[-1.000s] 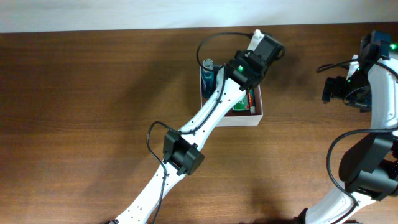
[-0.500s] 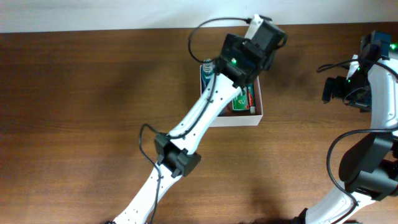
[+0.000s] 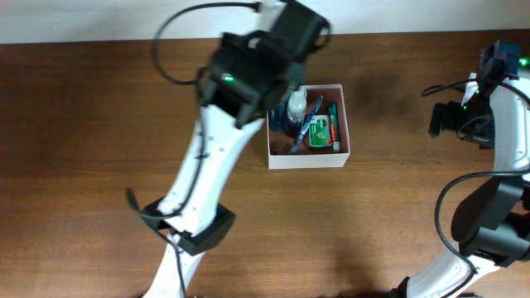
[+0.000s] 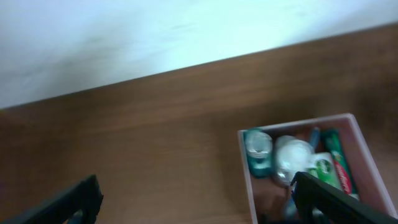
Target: Pack container
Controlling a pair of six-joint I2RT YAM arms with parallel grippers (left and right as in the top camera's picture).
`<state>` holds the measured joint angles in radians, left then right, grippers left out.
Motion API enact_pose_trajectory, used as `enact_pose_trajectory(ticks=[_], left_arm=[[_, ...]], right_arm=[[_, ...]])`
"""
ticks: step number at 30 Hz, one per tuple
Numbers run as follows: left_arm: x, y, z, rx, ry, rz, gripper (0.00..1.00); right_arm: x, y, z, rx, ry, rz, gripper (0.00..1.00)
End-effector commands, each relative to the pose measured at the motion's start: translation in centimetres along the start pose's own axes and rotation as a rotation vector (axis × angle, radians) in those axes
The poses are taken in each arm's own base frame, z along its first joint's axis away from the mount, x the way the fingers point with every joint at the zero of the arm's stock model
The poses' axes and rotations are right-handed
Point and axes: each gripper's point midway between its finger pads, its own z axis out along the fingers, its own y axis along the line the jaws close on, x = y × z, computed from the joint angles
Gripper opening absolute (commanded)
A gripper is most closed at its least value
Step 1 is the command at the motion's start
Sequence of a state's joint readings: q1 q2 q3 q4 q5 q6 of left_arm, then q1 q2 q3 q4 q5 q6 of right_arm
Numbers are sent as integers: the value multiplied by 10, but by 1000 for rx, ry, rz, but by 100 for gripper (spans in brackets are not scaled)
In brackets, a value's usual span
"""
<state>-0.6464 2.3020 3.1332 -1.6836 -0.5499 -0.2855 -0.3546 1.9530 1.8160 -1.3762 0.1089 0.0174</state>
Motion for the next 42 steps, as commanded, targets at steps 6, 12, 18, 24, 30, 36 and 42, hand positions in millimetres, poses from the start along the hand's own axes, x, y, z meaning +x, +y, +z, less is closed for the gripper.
enact_pose_trajectory(ticks=[6,12,18,24,30,36,42], left_arm=[[-16,53,-46,113,-54,-75,99],[-5,103,-73,51,-35,-85,99],[37,147,-90,-16,73,-152,99],[67,141,-91,32,165,-172,99],[68,140,-89,32,172,-170,99],[68,135,-89,61,178,-172,99],[74,127,-84,90,210,-155,99]], right_arm=[[-3,-4,-14,15,-45,-1,99],[-3,-4,-14,15,-45,-1,99],[-3,-4,-14,15,-45,-1,99],[-3,-4,-14,15,-45,-1,99],[-3,-4,-14,15,-45,-1,99],[-3,-4,-14,15,-45,-1,99],[-3,-4,-14,15,-45,-1,99]])
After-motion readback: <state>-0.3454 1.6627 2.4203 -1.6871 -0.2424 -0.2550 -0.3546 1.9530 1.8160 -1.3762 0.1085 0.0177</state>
